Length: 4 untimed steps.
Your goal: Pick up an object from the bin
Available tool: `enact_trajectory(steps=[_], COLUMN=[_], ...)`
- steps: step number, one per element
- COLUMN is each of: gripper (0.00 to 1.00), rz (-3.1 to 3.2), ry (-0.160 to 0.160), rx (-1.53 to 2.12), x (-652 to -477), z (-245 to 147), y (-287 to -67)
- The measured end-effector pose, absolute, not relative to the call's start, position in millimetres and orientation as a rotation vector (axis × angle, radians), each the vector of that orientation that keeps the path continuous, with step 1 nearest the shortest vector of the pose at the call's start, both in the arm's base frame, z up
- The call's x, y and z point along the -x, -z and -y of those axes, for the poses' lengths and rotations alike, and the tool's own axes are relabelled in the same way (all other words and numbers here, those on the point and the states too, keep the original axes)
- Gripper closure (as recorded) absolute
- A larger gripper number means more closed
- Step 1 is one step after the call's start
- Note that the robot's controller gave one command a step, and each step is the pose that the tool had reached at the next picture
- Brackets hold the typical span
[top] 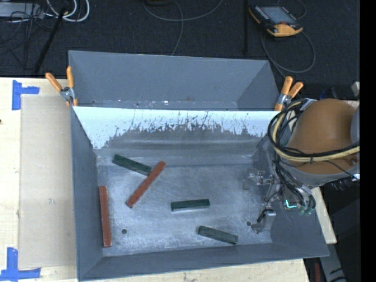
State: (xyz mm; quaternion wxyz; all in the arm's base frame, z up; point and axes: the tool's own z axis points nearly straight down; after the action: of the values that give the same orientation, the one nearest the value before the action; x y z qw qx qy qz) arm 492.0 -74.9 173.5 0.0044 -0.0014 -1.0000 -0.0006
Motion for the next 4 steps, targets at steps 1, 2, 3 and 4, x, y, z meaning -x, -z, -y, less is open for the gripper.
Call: enact_trajectory(steps=[1, 2, 3, 4], gripper=[0.0, 1.0, 0.0, 0.0], rz=[3.131, 3.136, 3.142, 3.155], ry=[0.003, 0.0, 0.0, 0.004], rx=[0.013, 0.011, 0.009, -0.121], x=[-484.8, -486.7, -487.6, -476.0], z=[30.7, 32.4, 31.9, -42.0], y=[-65.7, -71.3, -70.0, -74.2])
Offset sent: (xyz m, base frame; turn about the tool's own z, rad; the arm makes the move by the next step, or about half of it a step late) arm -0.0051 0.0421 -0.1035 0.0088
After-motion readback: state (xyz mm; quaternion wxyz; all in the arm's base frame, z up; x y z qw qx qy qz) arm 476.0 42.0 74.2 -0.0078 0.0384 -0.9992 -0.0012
